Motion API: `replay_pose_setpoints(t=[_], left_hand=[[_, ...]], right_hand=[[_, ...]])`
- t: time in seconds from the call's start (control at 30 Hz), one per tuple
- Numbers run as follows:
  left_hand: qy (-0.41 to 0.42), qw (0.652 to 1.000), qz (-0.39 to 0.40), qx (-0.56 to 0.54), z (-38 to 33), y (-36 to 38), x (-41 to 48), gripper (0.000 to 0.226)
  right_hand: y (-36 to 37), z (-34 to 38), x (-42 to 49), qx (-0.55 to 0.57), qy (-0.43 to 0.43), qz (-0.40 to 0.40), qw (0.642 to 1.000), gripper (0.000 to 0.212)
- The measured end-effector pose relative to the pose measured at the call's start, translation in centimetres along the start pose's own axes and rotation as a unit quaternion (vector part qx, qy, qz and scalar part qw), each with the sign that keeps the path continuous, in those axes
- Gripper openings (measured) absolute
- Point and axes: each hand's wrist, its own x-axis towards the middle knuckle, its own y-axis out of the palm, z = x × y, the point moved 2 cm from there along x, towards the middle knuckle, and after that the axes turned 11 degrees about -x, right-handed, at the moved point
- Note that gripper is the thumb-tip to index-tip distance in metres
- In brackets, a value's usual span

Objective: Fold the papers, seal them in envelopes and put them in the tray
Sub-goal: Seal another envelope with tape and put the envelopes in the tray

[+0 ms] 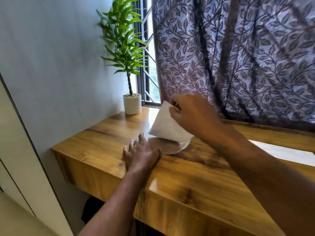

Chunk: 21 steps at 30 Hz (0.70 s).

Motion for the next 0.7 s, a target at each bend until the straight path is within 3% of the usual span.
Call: replay_pose_setpoints(t=[0.23,0.4,0.57,0.63,0.7], left_hand=[[0.015,0.999,-0.014,0.049,0.0,-0.4,-1.0,0.075],[0.038,0.998,-0.048,0.011,0.1,-0.5,-0.9,0.048],[0.118,0.987,-0.088,0.059,-1.7,-0.1,-0.8,0.052],[0.199,0.975,-0.102,0.004,-4.4,1.1,-1.6,0.046],[0.2,0.964,-0.062,-0.166,-7.4,2.3,-2.6,0.031]], right_hand=[[-4.6,-6.2,-0.5,0.065,0.083,-0.098,0.99,0.014],[-7.0,-12.1,-2.4,0.084,0.162,-0.11,0.977,0.016],[-9.1,-17.2,-4.7,0.07,0.201,-0.149,0.966,0.021],[-9.7,-18.9,-6.0,0.062,0.213,-0.168,0.96,0.021],[-10.1,-19.7,-7.3,0.051,0.21,-0.196,0.957,0.019]])
